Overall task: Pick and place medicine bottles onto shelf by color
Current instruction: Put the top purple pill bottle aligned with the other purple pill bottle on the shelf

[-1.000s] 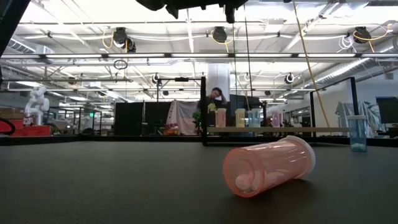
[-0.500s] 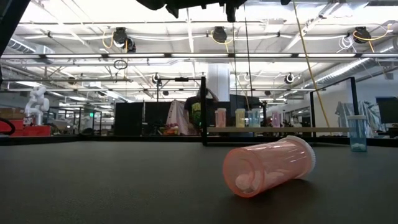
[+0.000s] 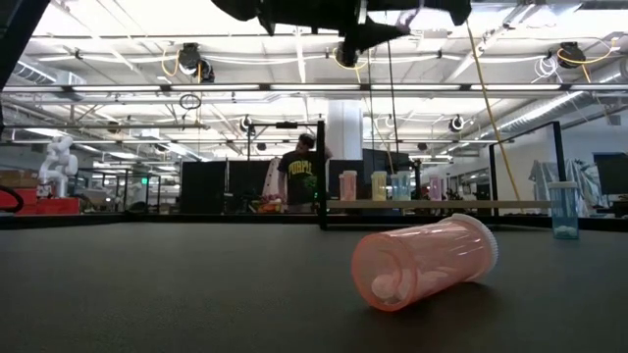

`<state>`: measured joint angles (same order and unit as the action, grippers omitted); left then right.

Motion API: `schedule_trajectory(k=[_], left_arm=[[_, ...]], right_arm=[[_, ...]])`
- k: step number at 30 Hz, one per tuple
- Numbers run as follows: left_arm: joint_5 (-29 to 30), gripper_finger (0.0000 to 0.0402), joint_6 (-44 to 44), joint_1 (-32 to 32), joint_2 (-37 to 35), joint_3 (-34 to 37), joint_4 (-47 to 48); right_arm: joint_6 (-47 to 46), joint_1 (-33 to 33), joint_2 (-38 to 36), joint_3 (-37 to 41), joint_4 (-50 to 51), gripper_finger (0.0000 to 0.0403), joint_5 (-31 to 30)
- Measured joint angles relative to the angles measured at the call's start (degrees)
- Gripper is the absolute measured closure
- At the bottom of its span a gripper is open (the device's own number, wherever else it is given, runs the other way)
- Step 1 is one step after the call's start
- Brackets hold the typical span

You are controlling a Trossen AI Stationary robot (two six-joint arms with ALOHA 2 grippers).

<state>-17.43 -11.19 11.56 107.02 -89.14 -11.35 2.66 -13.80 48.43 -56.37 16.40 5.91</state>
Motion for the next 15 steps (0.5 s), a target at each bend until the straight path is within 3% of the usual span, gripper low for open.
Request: schedule_trajectory(k=[5,8,11,15], left_arm=[[4.27,0.0080,0.33,1.83,-0.02,0.00,4.44],[6.01,0.0039,-1.21,3.66,-0.76,0.04,9.34],[8.50,0.0022,-1.97,4.83,-3.04,0.02,14.27],[13.72,0.0031,1.48,5.77,-6.61,0.02,19.53]], right_arm=[[0.02,-3.65,1.24,-0.01,1.05,0.0285,-1.31],[1.17,-7.36,1.45,-0.01,3.38,0.0285,-5.54],[1.51,-12.27,1.87,-0.01,5.40,0.0285,-9.58],[1.67,-20.48,4.06,0.76,6.43,0.0285,-10.36]])
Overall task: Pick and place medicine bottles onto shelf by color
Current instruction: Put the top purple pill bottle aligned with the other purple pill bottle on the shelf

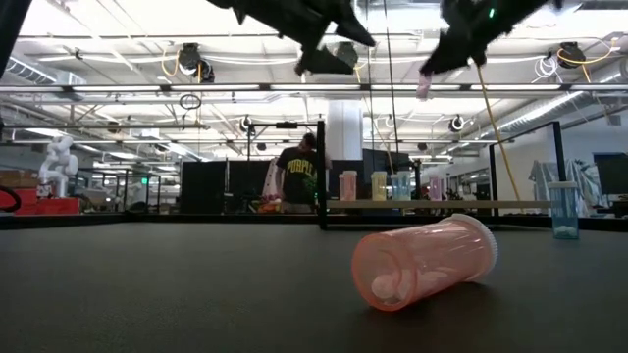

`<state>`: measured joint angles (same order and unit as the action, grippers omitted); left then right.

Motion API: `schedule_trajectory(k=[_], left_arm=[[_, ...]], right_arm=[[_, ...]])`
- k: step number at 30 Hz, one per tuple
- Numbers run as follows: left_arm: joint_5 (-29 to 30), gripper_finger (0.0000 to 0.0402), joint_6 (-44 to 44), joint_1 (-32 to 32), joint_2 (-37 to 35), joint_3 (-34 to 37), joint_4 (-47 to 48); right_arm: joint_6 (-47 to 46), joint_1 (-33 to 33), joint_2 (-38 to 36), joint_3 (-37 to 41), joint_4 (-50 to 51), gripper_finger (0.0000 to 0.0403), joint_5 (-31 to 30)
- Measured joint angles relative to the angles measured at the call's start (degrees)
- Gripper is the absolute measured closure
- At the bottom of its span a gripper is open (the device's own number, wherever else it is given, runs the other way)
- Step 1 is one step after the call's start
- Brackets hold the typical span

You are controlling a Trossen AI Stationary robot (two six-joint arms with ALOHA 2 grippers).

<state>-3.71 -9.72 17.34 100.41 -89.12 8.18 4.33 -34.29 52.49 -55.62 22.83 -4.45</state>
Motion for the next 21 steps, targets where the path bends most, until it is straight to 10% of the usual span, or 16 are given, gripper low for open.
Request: schedule_trajectory(k=[21], left_arm=[[6.33,0.0103,13.70,0.29,-4.06,0.02,3.70]], right_arm=[[-1.09,-18.92,17.48,15.15,-15.86,0.0284,5.03]])
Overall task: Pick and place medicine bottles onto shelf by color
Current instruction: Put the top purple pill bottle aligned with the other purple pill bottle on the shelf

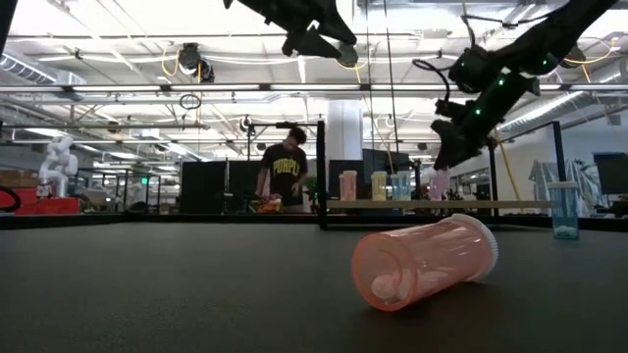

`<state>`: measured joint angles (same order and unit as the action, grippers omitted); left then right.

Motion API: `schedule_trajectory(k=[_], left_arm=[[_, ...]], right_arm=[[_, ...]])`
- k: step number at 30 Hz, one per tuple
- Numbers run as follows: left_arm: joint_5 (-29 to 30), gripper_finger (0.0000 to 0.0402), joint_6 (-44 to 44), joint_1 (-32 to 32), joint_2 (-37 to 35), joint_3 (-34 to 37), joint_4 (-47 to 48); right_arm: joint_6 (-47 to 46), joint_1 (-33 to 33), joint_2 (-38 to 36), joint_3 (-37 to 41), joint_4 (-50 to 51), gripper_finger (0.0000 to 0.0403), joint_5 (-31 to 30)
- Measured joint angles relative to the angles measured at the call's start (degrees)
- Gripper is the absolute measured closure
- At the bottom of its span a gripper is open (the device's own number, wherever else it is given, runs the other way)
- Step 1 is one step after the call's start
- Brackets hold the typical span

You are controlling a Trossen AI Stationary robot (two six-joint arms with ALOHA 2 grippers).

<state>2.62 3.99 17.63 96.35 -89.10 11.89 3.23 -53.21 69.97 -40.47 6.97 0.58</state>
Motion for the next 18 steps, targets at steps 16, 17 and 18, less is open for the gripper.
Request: schedule_trajectory(k=[16,17,18], left_arm=[[0.57,0.0103,0.44,1.97,-0.01,-0.02,-0.03],[0.57,0.0103,0.44,1.97,-0.01,-0.02,-0.04],[0.58,0.0103,0.44,1.97,-0.01,-0.02,-0.05]], right_arm=[[0.63,-2.78,4.88,-0.01,-1.70,0.0284,5.81],[0.52,-2.78,4.88,0.00,-1.74,0.0284,5.77],[0.52,-2.78,4.88,0.00,-1.74,0.0284,5.75]])
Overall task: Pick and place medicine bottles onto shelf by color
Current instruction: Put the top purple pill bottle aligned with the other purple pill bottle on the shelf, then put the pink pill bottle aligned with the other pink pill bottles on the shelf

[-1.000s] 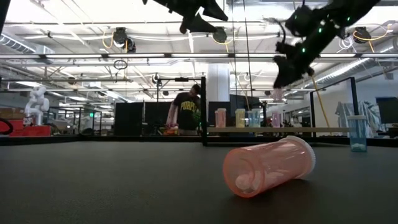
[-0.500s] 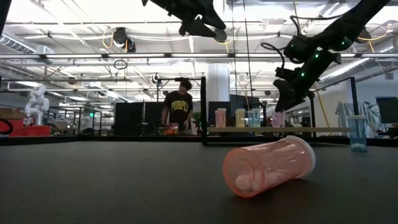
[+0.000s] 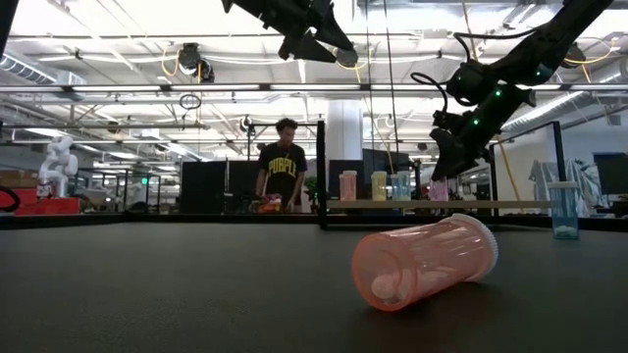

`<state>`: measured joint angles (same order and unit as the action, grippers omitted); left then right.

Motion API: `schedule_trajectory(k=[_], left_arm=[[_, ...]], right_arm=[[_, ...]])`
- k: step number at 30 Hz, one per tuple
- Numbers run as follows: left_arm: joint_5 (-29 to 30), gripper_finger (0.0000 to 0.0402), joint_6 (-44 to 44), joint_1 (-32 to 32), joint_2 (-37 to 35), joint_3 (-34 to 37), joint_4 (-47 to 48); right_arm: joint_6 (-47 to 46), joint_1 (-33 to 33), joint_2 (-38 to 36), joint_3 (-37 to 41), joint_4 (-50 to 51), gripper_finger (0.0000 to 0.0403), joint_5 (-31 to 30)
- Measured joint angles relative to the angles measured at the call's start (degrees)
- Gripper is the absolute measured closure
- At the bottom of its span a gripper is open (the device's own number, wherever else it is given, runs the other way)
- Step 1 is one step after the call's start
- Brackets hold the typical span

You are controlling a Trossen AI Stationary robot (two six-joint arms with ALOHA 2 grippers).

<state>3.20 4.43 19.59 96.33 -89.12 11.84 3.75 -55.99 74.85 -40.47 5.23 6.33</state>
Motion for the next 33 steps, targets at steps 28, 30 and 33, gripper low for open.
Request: schedule_trajectory(k=[28,30,33], left_arm=[[-1.69,0.0103,1.73,0.31,0.02,0.00,0.87],[-2.91,0.0103,1.65,0.31,-0.16,0.00,2.30],[-3.68,0.0103,1.65,0.12,-0.31,-0.02,4.48]], right_arm=[[-7.61,0.98,-19.85,0.04,0.46,0.0130,1.21],[-10.32,1.82,-23.06,0.04,0.40,0.0132,1.23],[-13.51,3.99,-27.77,0.04,0.31,0.0132,1.21]])
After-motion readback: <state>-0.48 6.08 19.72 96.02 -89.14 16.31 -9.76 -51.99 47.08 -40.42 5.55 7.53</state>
